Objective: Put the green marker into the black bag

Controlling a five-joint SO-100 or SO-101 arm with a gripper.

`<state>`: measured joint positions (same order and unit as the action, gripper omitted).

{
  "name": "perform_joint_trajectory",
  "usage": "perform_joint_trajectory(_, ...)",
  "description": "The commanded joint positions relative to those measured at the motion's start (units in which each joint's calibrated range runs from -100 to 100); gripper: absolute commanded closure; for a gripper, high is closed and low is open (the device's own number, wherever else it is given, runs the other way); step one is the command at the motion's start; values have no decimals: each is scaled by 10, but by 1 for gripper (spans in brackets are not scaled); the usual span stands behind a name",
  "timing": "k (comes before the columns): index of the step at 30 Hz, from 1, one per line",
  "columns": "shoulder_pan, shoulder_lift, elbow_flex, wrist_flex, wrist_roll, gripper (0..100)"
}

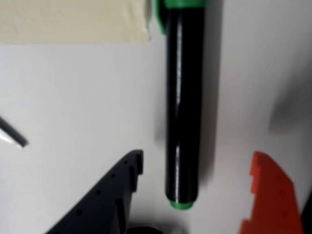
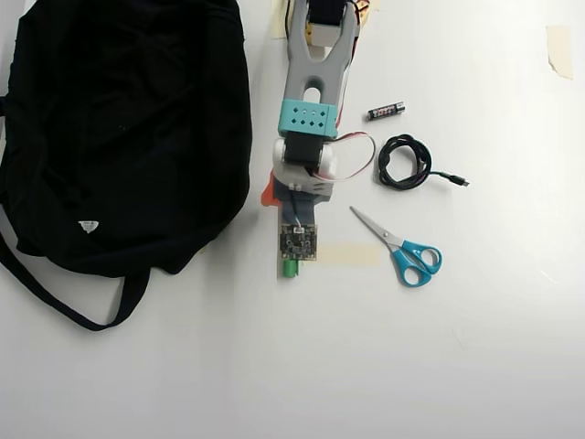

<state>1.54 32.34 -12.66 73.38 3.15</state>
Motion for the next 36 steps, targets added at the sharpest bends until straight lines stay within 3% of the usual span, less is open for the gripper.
perform_joint_trajectory(1, -3, -2, -28, -7, -3, 71)
perform_joint_trajectory(24, -18, 0, -36, -7, -20, 68)
perform_joint_trajectory(36, -24, 88, -121, -2, -27, 68)
